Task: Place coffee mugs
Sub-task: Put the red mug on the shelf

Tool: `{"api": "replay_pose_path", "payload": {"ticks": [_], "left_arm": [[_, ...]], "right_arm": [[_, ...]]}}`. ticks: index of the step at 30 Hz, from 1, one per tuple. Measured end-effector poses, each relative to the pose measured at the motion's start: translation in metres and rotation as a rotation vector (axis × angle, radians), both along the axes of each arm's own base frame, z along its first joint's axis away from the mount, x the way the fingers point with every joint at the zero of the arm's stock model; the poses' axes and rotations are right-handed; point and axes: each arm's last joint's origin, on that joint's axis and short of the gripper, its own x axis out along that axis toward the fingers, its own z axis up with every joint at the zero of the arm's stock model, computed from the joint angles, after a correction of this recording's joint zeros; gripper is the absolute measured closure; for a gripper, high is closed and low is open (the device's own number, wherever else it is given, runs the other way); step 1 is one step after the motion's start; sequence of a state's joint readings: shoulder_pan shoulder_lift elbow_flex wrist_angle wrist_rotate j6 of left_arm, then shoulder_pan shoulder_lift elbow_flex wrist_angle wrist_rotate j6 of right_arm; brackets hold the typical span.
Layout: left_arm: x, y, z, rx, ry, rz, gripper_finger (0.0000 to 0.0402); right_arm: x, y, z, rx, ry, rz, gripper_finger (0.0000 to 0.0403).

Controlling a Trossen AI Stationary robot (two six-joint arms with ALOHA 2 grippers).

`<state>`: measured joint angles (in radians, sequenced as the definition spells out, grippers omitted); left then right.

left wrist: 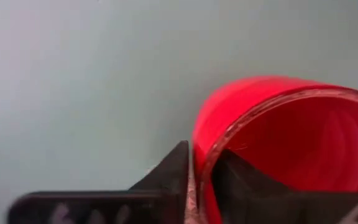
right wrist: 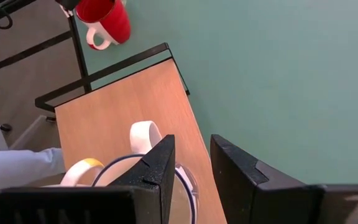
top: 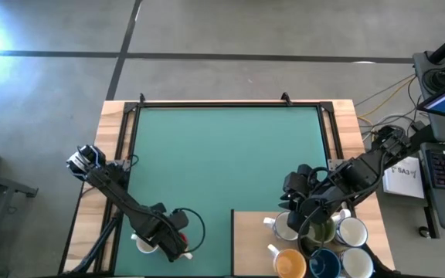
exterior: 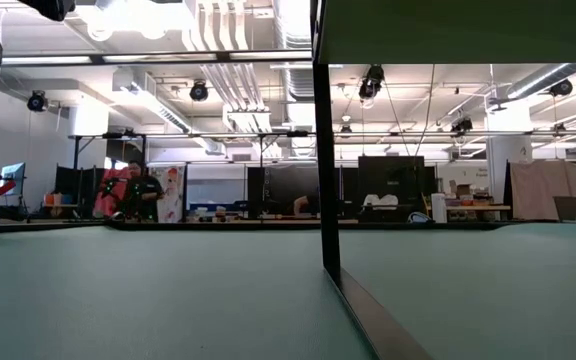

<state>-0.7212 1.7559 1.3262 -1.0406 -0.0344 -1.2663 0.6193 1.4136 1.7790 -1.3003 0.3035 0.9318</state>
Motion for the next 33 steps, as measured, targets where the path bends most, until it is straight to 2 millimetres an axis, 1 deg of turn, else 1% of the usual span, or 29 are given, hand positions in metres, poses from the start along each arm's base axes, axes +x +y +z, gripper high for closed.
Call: {"api": "replay_pose_path", "payload": {"ticks": [2, 3, 7, 11, 14, 16, 19, 23, 27, 30, 33], "left_arm": [[0.0, 0.0, 0.0, -0.006, -0.003, 0.001, 0.0387], [0.001, 0.0, 0.0, -0.006, -0.006, 0.006, 0.0392], [0.005, 0.003, 0.005, -0.012, -0.015, 0.018, 0.0391], [0.011, 0.008, 0.017, 0.009, -0.032, 0.033, 0.0395], [0.017, 0.019, 0.027, 0.073, -0.044, 0.043, 0.0395], [0.023, 0.03, 0.035, 0.122, -0.052, 0.052, 0.0395], [0.035, 0.05, 0.04, 0.176, -0.065, 0.059, 0.0395], [0.055, 0.081, 0.038, 0.189, -0.096, 0.068, 0.0396], [0.069, 0.126, 0.034, 0.219, -0.058, 0.099, 0.0396], [0.079, 0.161, 0.035, 0.23, -0.059, 0.129, 0.0396], [0.087, 0.192, 0.036, 0.228, -0.089, 0.134, 0.0396]], "right_arm": [[0.0, 0.0, 0.0, -0.001, 0.001, 0.0, 0.0312], [0.0, 0.0, 0.0, -0.001, 0.001, 0.0, 0.0312], [0.0, 0.0, 0.0, -0.002, 0.002, 0.0, 0.0312], [0.0, -0.001, 0.0, 0.01, 0.01, 0.003, 0.0312], [0.001, -0.002, 0.0, 0.011, 0.01, -0.002, 0.0312], [0.002, -0.003, 0.0, 0.011, 0.01, -0.008, 0.0312], [0.004, -0.006, 0.0, 0.011, 0.01, -0.023, 0.0312], [0.008, -0.014, 0.0, 0.003, 0.005, -0.057, 0.0312], [0.014, -0.024, -0.001, -0.02, -0.002, -0.097, 0.0312], [0.019, -0.032, -0.001, -0.046, -0.006, -0.106, 0.0312], [0.025, -0.037, -0.004, -0.101, -0.018, -0.126, 0.0312]]}}
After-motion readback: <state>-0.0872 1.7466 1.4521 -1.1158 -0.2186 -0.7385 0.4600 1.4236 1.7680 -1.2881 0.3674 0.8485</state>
